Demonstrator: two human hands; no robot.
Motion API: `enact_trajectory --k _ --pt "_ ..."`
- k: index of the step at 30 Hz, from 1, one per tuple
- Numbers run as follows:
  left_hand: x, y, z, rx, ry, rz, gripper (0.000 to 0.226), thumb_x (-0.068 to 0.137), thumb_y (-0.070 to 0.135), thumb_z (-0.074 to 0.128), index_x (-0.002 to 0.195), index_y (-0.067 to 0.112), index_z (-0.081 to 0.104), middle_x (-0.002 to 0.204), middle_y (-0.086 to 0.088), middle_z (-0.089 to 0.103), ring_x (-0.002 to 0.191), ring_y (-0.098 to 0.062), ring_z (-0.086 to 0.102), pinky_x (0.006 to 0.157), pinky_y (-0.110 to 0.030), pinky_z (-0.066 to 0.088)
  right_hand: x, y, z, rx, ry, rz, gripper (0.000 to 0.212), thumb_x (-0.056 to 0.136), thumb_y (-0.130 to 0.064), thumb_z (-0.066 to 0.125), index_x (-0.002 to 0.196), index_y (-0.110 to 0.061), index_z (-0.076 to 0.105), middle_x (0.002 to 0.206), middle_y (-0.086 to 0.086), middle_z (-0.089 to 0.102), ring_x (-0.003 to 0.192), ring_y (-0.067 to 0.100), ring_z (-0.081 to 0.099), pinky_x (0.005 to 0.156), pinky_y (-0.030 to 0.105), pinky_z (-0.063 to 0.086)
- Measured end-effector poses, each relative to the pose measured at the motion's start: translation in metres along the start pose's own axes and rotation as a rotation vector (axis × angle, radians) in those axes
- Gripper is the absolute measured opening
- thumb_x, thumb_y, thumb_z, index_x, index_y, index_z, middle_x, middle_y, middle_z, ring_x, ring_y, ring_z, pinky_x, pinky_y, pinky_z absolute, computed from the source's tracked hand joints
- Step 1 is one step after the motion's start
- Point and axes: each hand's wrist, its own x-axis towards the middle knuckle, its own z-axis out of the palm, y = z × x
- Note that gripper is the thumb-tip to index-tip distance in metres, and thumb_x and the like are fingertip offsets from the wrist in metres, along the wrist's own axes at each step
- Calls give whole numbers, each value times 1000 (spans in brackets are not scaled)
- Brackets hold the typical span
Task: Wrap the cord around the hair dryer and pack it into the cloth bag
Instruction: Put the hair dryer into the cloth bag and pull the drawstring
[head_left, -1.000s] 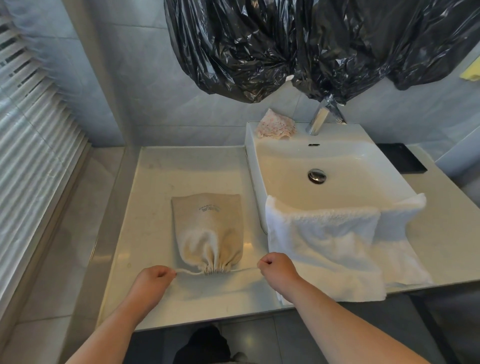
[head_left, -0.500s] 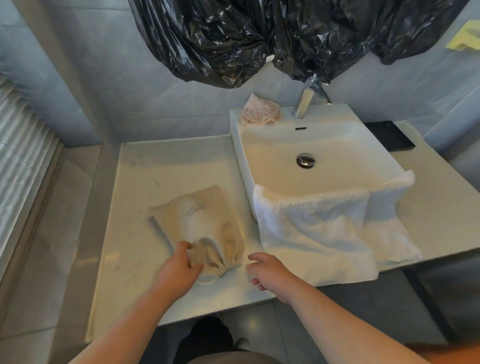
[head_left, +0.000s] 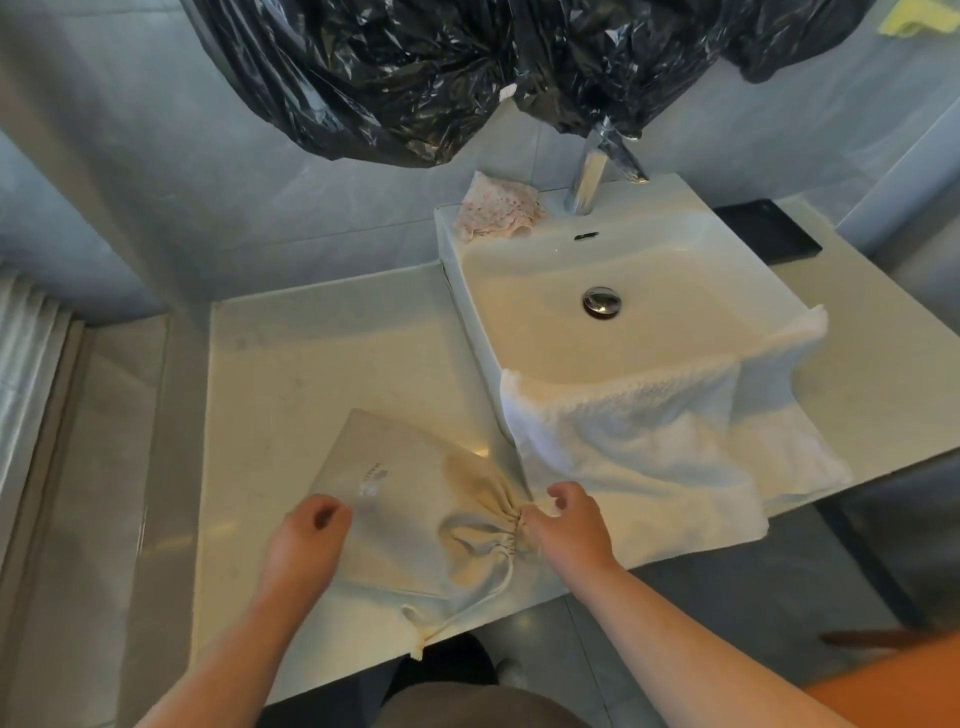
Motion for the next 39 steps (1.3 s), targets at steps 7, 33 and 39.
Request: enact_trajectory --k 7,33,39 --pt "56 -17 -12 -5 -151 -204 51 80 45 58 115 8 61 109 -15 70 92 -31 67 84 -43 54 -12 -3 17 -162 -196 52 32 86 -45 56 68 -19 54 67 -6 55 62 12 52 54 28 35" --pt "62 33 -8 -587 -215 -178 54 71 40 71 109 2 64 101 -25 70 91 -45 69 84 -65 54 -30 -28 -31 890 -202 148 43 68 -15 66 110 -4 67 106 21 70 95 34 64 84 41 47" --pt "12 111 44 -631 -183 -31 28 89 24 63 111 8 57 104 -19 67 90 -37 65 78 -49 53 -42 1 -109 982 -56 14 26 82 -11 58 106 -10 69 103 15 74 98 30 67 88 43 50"
